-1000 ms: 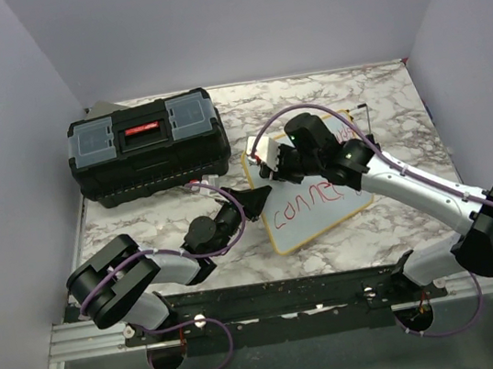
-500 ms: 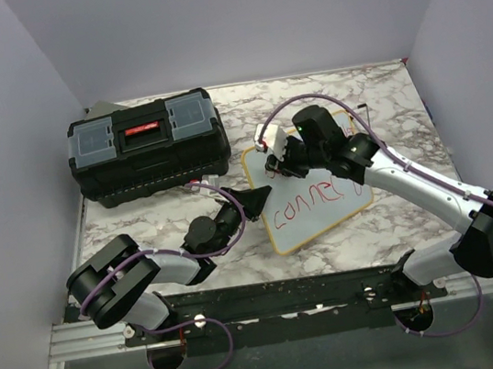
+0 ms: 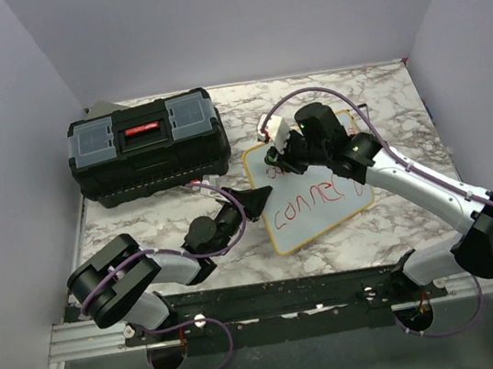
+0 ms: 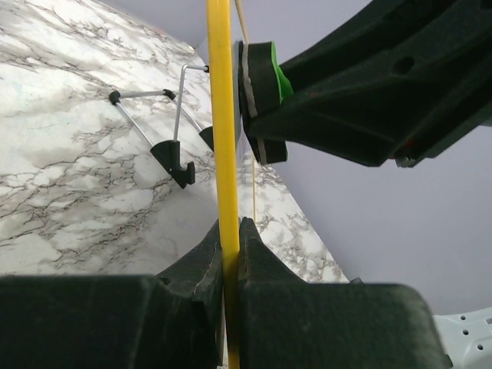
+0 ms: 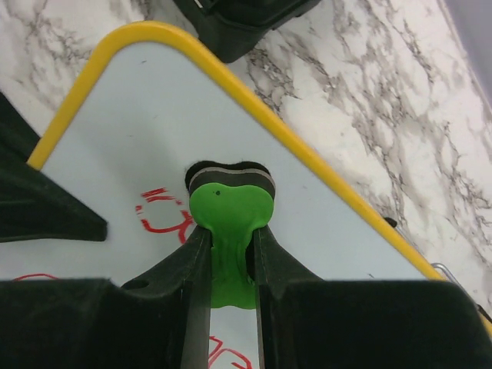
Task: Erase the whiteboard
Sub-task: Erase the whiteboard at the center of the board.
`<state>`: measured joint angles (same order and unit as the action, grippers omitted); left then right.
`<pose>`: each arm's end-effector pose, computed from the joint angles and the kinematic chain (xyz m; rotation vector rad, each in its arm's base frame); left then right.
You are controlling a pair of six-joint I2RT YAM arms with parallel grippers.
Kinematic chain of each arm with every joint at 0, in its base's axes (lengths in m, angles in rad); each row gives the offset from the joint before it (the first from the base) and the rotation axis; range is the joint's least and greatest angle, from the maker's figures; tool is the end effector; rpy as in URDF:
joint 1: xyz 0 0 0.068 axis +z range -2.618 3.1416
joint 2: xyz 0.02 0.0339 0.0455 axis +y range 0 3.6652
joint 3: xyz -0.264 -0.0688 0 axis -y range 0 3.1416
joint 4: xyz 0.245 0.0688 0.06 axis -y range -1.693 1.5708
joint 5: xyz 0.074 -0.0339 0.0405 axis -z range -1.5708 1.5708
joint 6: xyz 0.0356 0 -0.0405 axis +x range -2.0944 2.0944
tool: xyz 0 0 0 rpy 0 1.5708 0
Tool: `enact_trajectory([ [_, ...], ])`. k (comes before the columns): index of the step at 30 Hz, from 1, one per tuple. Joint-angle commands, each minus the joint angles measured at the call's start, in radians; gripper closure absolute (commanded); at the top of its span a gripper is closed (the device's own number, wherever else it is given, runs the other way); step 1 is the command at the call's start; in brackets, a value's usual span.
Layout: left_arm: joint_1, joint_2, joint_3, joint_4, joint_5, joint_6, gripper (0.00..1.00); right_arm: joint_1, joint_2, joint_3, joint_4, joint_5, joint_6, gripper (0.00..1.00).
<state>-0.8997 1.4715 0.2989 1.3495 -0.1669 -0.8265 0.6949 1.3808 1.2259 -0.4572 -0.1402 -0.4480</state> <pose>0.1610 -0.1933 0.1928 -0.0963 1.5267 -1.2990 0.2356 0.2029 0.3315 -1.2514 1.7985 0.2927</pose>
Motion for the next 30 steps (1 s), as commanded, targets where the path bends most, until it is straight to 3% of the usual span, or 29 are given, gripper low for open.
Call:
enact_trajectory([
  [1, -0.025, 0.020, -0.001, -0.017, 0.098, 0.076, 1.00, -0.013, -0.022, -0.006, 0.008, -0.002, -0.012, 0.99],
  [4, -0.025, 0.025, 0.003, -0.012, 0.099, 0.075, 1.00, -0.012, -0.016, -0.012, -0.095, -0.216, -0.090, 0.99],
  [8, -0.027, 0.020, 0.002, -0.015, 0.096, 0.076, 1.00, -0.011, -0.026, -0.024, -0.136, -0.302, -0.131, 0.99],
  [14, -0.027, 0.019, -0.001, -0.017, 0.089, 0.072, 1.00, -0.011, -0.031, -0.039, -0.002, -0.030, -0.032, 0.99],
  [18, -0.028, 0.012, -0.001, -0.032, 0.080, 0.074, 1.00, -0.011, -0.030, -0.033, -0.038, -0.083, -0.051, 0.99],
  [22, -0.030, 0.007, 0.000, -0.046, 0.076, 0.078, 1.00, -0.009, -0.039, -0.038, -0.140, -0.268, -0.150, 0.99],
  [30, -0.030, 0.002, 0.005, -0.059, 0.078, 0.086, 1.00, -0.009, -0.061, -0.071, 0.009, -0.006, -0.055, 0.99],
])
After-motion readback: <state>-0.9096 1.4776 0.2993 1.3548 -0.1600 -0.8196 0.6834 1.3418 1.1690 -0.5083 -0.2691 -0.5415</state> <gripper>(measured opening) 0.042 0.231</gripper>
